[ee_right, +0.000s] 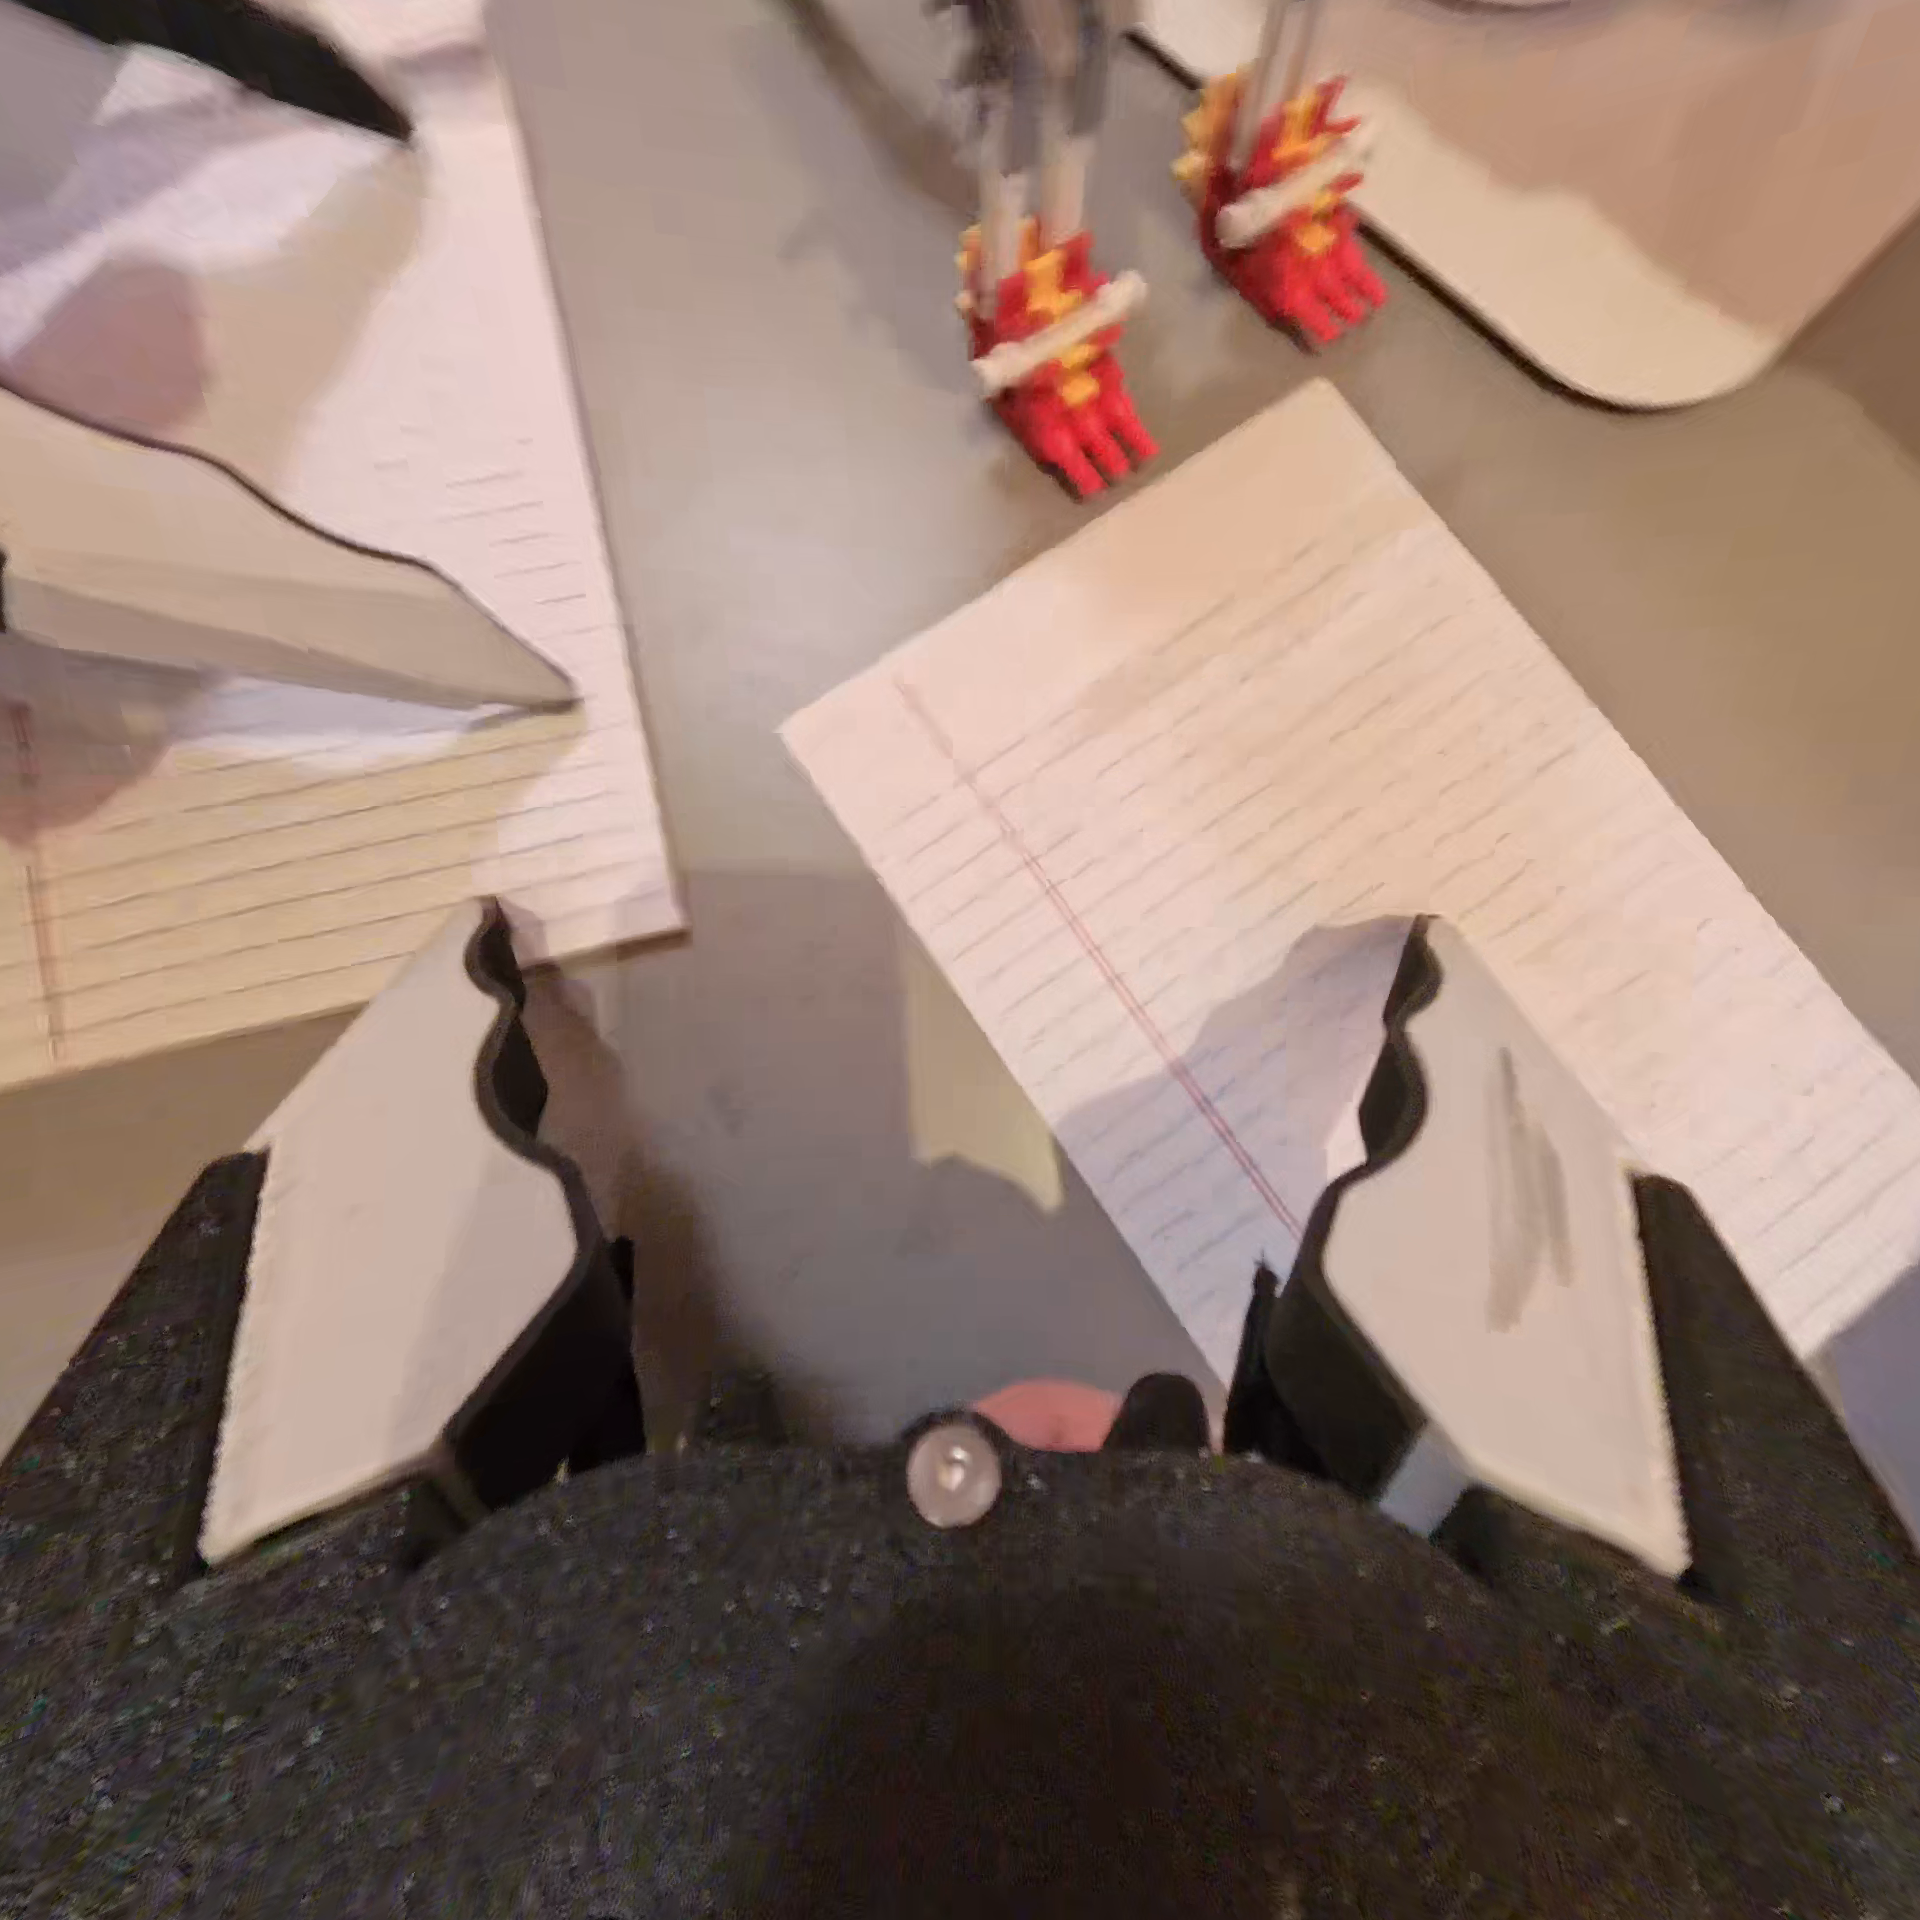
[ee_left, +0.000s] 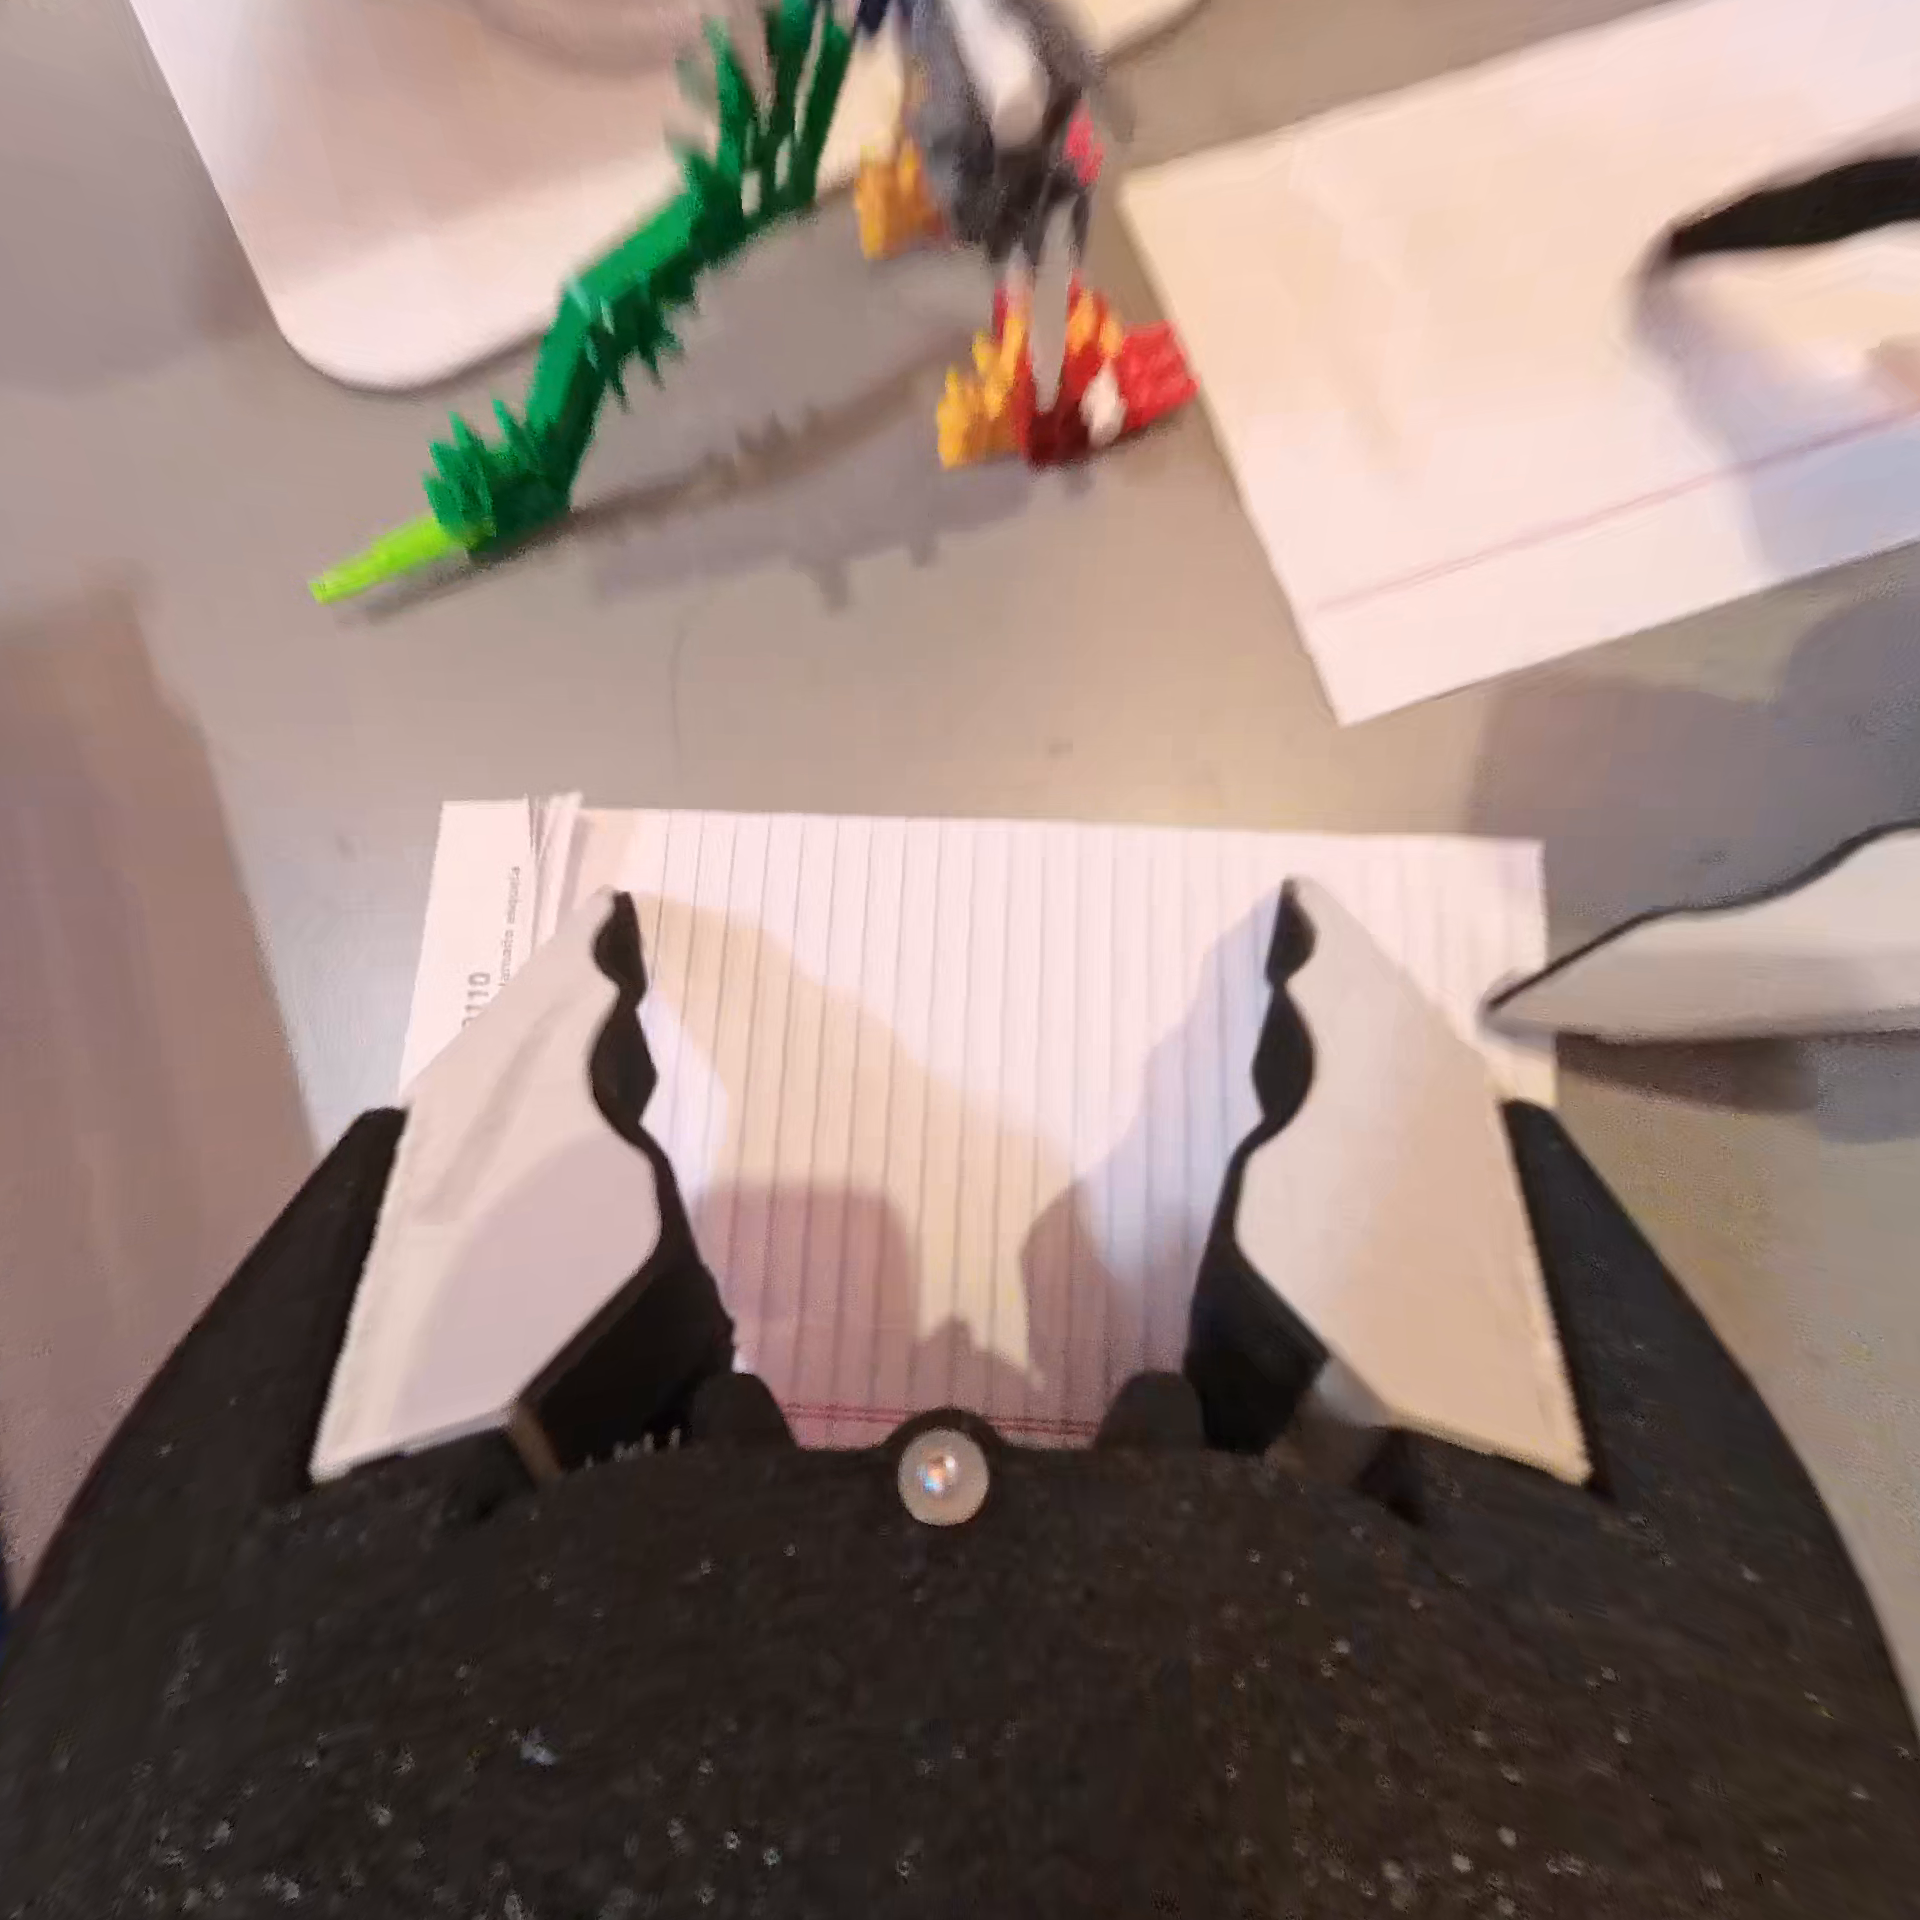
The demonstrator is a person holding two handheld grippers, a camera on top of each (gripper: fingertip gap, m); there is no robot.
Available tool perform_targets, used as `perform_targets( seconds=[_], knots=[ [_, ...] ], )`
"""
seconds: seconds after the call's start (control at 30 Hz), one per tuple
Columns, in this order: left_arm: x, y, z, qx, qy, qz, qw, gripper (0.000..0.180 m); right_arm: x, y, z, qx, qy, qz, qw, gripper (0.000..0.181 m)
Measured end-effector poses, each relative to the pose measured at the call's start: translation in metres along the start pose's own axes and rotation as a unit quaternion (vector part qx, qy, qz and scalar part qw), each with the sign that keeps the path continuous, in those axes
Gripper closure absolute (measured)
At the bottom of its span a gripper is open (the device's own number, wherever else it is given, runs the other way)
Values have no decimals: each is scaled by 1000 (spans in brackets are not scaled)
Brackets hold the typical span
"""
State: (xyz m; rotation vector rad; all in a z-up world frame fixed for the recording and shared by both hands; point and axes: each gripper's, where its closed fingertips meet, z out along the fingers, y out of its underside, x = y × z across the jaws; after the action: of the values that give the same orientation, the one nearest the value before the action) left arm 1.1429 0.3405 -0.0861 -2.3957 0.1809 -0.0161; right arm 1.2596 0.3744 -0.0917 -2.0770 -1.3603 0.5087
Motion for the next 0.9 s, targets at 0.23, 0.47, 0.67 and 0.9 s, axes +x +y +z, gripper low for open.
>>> perform_targets(
  seconds=[0.23, 0.47, 0.67, 0.9],
  knots=[
    [0, 3, -4, 17, 11, -5, 1000, 67, -6, 2, -1, -1, 14, 23, 1000, 26],
    [0, 6, -6, 15, 29, 6, 999, 69, 6, 8, -4, -2, 39, 54, 998, 25],
    [4, 7, -8, 18, 35, 16, 999, 65, 7, 9, -4, -1, 43, 59, 997, 24],
    [6, 6, -7, 17, 35, 20, 999, 65, 7, 9, -4, -1, 42, 59, 997, 24]
  ],
)
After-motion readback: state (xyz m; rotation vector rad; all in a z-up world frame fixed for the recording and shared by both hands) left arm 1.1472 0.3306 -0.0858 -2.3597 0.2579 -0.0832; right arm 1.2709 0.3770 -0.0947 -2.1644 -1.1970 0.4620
